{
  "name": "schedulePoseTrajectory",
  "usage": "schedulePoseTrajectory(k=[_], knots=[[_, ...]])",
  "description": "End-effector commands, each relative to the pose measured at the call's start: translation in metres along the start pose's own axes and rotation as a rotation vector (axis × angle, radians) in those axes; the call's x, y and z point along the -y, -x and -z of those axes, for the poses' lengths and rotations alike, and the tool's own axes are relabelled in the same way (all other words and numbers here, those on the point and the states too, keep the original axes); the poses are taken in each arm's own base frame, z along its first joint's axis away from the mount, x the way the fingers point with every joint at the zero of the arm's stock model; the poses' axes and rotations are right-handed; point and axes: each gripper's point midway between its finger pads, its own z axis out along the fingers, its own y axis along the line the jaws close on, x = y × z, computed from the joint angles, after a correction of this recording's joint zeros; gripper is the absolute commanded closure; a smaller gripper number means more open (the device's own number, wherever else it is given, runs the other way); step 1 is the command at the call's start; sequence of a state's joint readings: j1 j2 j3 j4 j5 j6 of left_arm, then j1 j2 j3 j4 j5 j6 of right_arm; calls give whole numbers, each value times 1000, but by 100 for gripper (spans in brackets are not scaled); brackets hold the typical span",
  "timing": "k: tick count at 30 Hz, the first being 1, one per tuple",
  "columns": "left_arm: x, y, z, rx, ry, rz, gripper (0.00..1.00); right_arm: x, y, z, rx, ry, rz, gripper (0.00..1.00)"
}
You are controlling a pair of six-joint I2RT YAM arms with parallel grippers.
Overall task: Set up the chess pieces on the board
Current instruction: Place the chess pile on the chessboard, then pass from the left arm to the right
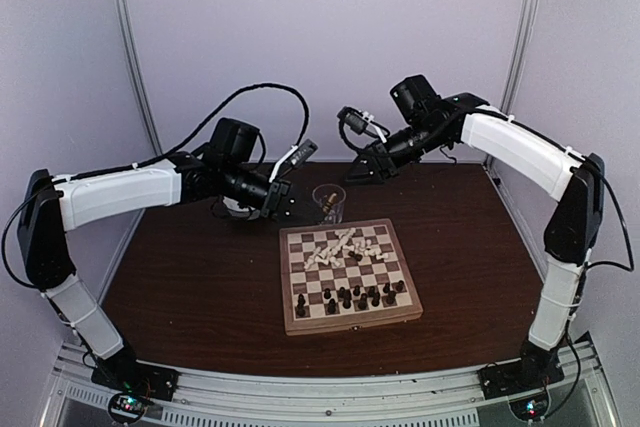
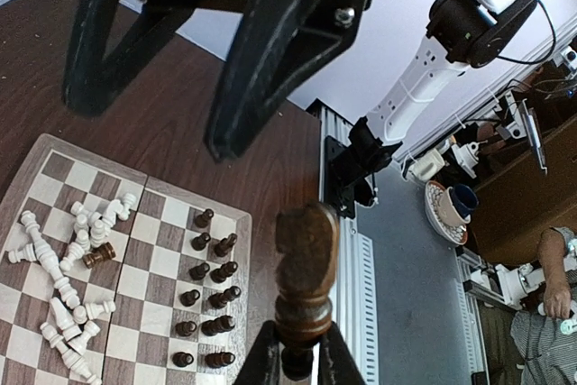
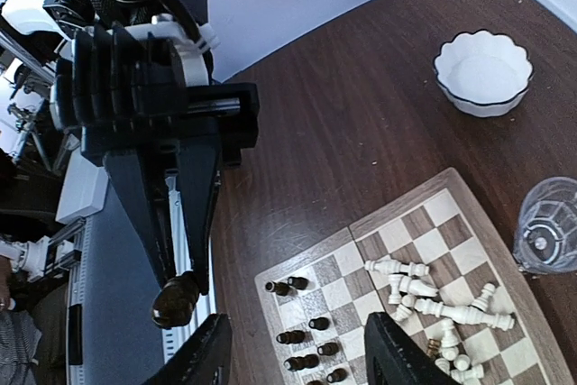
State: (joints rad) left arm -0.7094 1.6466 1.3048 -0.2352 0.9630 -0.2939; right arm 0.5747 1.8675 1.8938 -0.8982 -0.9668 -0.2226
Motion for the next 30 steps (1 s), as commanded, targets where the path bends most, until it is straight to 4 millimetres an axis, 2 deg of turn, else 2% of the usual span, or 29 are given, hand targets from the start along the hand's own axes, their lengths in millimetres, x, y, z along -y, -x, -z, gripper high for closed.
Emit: schedulePoseTrajectory(k=[1, 16, 21, 30], knots=[[3, 6, 0, 0, -28, -51, 95, -24, 6, -5, 38, 164, -52, 46], [0, 5, 0, -4, -10, -51, 95, -52, -11, -27, -19, 286, -48, 46], [0, 6, 0, -3, 0, -57, 95, -60, -17, -28, -42, 284, -19, 51], [2, 7, 2, 1, 9, -66, 95, -57, -23, -30, -57, 263, -15, 61]])
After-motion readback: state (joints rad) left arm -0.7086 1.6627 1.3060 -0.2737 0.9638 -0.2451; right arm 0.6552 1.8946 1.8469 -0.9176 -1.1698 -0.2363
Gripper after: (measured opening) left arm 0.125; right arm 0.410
